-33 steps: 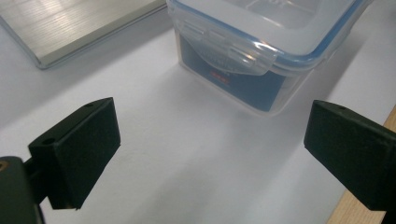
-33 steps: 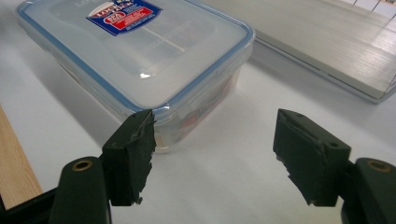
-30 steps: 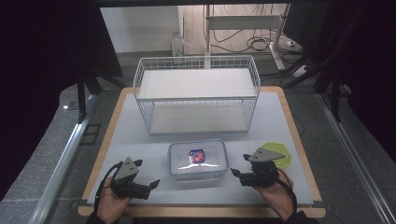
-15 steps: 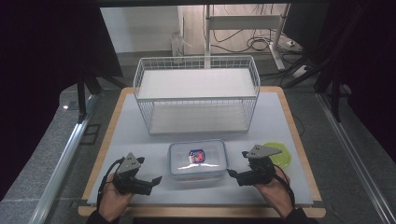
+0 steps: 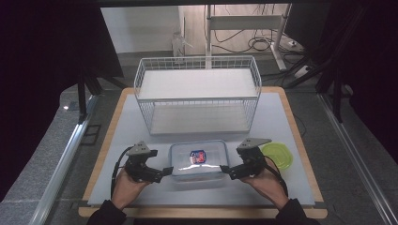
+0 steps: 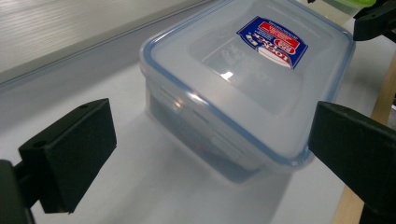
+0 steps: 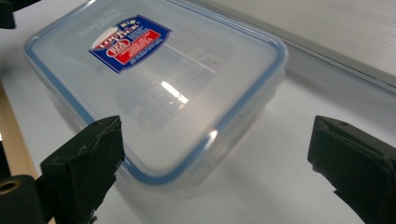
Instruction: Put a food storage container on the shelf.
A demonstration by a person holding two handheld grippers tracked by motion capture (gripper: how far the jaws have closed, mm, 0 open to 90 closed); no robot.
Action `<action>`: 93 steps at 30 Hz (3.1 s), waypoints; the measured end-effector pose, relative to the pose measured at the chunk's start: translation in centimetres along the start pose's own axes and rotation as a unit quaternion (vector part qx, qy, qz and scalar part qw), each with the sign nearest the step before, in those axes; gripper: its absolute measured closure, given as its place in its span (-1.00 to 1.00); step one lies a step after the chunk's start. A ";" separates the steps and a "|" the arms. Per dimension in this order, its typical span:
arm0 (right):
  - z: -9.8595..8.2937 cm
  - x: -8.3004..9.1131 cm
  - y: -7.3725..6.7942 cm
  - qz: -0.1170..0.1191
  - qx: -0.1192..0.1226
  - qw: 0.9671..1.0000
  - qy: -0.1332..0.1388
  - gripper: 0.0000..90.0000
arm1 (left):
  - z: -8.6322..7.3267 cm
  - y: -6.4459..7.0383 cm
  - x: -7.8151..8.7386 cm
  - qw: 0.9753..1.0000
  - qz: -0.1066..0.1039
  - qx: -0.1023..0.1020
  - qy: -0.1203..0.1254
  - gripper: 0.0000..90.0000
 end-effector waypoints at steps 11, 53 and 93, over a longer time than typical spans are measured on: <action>1.0 -2.4 0.3 0.074 -0.050 0.995 -0.038 -0.89 | 0.2 0.0 -2.6 0.998 -0.060 0.014 -0.033 -0.98; -1.3 1.1 -0.5 0.150 -0.131 0.980 0.007 0.18 | -0.6 1.5 0.2 0.994 -0.091 0.062 0.025 0.12; 8.4 8.0 0.7 0.125 -0.086 0.982 0.113 0.17 | 9.8 1.0 7.3 0.996 -0.040 0.001 0.083 0.12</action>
Point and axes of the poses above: each handheld gripper's, and its own axes: x roughly backward along the jaws, z roughly out of its top, y roughly to its right, the point moved 7 cm from there along -x, roughly forward along the jaws, and after that the axes turned 9 degrees about -y, right-handed, at the moved point
